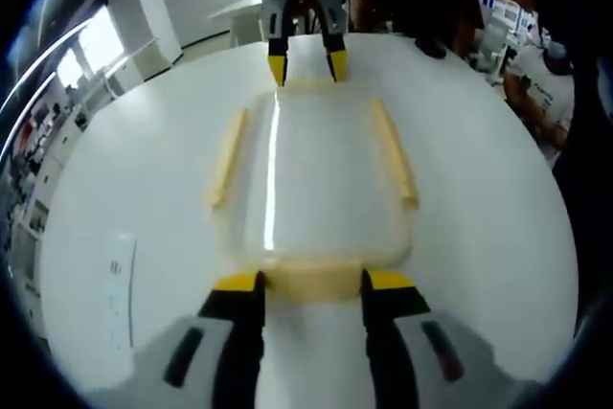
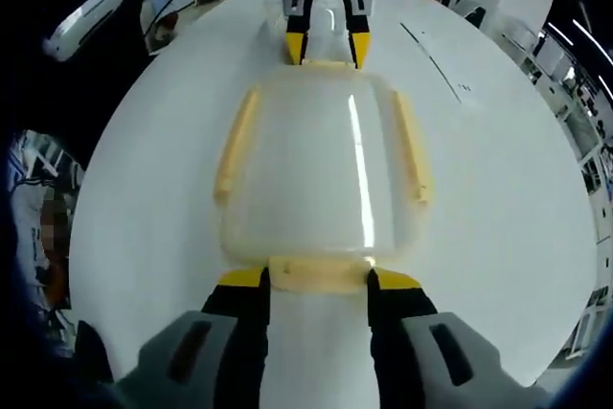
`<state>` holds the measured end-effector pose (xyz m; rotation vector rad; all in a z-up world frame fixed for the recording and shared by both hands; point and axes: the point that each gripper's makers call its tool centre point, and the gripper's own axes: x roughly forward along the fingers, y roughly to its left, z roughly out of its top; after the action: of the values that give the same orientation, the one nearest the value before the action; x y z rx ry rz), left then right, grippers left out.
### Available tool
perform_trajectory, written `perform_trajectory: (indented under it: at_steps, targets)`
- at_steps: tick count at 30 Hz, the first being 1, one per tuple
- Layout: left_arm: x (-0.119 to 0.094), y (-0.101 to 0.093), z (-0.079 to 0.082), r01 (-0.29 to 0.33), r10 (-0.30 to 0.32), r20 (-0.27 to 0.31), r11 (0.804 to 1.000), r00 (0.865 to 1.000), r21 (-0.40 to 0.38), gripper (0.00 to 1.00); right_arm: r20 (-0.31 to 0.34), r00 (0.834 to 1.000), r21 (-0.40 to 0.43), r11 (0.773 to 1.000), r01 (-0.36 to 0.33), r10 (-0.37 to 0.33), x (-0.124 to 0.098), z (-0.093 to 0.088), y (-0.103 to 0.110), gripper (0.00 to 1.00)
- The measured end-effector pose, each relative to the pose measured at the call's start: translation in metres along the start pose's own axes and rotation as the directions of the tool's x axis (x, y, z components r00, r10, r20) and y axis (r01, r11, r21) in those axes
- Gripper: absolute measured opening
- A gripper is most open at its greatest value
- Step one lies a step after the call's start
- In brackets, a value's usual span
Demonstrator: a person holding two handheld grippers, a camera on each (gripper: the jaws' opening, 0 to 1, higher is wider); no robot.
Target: Snap each plastic latch of the storage box into its locked position after aligning the lid with the box until every specified latch is closed and the lid sits flush.
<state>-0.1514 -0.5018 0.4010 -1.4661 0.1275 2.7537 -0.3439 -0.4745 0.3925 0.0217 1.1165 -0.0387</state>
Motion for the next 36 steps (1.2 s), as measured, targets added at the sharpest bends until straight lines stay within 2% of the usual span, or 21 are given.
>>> perform_trajectory:
  at_steps: [16,21,29,36]
  targets:
    - [-0.001,0.0,0.003,-0.002,0.002,-0.018,1.0,1.0,-0.001,0.38,-0.009,1.0,-0.008,1.0,-0.001,0.001,-0.001,-0.002,-0.001,0.38]
    - [-0.006,0.0,0.007,-0.009,0.009,-0.018,1.0,1.0,0.018,0.38,-0.011,1.0,0.012,1.0,-0.008,0.008,-0.002,-0.001,0.003,0.38]
    - [-0.018,-0.008,0.01,-0.009,0.009,-0.032,1.0,0.999,0.009,0.38,-0.005,1.0,0.016,1.0,0.001,-0.001,-0.014,0.008,0.01,0.38]
    - [-0.037,-0.015,0.012,-0.016,0.016,-0.034,1.0,0.999,0.013,0.38,0.0,1.0,0.005,1.0,0.017,-0.017,-0.026,0.026,0.02,0.38]
